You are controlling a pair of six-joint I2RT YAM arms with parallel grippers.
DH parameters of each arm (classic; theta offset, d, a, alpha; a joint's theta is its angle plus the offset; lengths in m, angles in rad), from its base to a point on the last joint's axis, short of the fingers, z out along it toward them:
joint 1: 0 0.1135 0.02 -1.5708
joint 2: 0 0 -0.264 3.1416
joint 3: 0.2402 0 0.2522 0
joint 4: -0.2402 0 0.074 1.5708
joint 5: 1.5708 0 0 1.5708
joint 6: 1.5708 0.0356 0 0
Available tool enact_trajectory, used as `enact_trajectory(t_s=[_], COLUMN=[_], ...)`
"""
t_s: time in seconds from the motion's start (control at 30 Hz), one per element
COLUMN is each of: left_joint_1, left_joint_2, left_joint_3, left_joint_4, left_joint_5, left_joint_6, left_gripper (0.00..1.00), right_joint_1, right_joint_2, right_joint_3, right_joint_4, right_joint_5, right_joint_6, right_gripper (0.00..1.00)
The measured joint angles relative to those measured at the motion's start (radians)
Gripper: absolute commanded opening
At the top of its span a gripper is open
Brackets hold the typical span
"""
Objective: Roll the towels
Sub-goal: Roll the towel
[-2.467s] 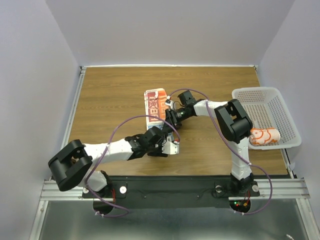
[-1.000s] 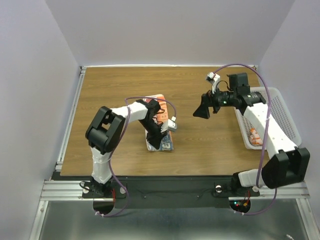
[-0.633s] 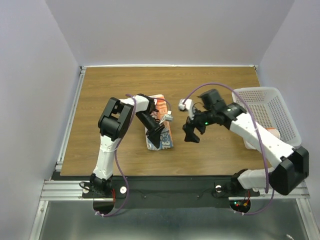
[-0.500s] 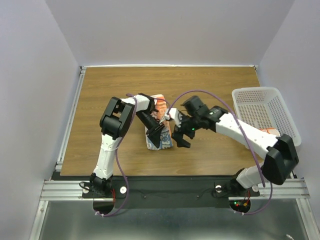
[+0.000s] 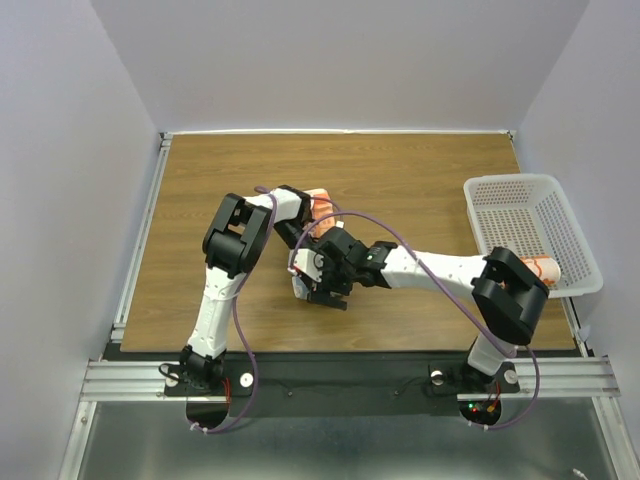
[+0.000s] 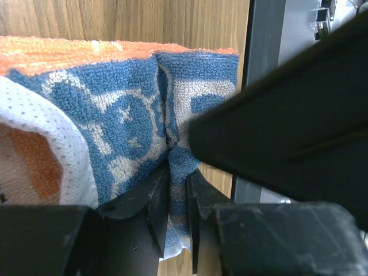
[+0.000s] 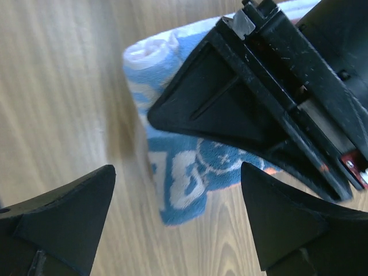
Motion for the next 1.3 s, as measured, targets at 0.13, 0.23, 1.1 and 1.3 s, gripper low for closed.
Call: enact_trajectory(t_s=[0.13,0.23,1.1,1.3], left_joint_1=[0.003,0.004,0.434,0.573], left_joint_2=[0.0,0.0,-0.535,-0.832], left_joint_3=[0.0,0.0,-0.121,-0.404], left_joint_4=[0.0,0.0,0.285,0.486], left_joint_5=[0.0,0.0,-0.04,-0.066], left_joint_6=[0.0,0.0,-0.05,-0.089], left_gripper=[0.3,0.3,0.71,0.78], right_joint_1=[0.0,-0.001,-0.103,-0.203], right_joint_2=[0.047,0.063,0.094,0.227], right_joint_3=[0.0,0.0,0.029,0.156], right_joint_4=[0.024,0.03,-0.053,-0.1], right_joint_5=[0.018,0.01,-0.409,-0.599], right_joint_6=[-0.019,-0.026,0.171,0.248], right_gripper=[0.83,0.57,0.01,0.02])
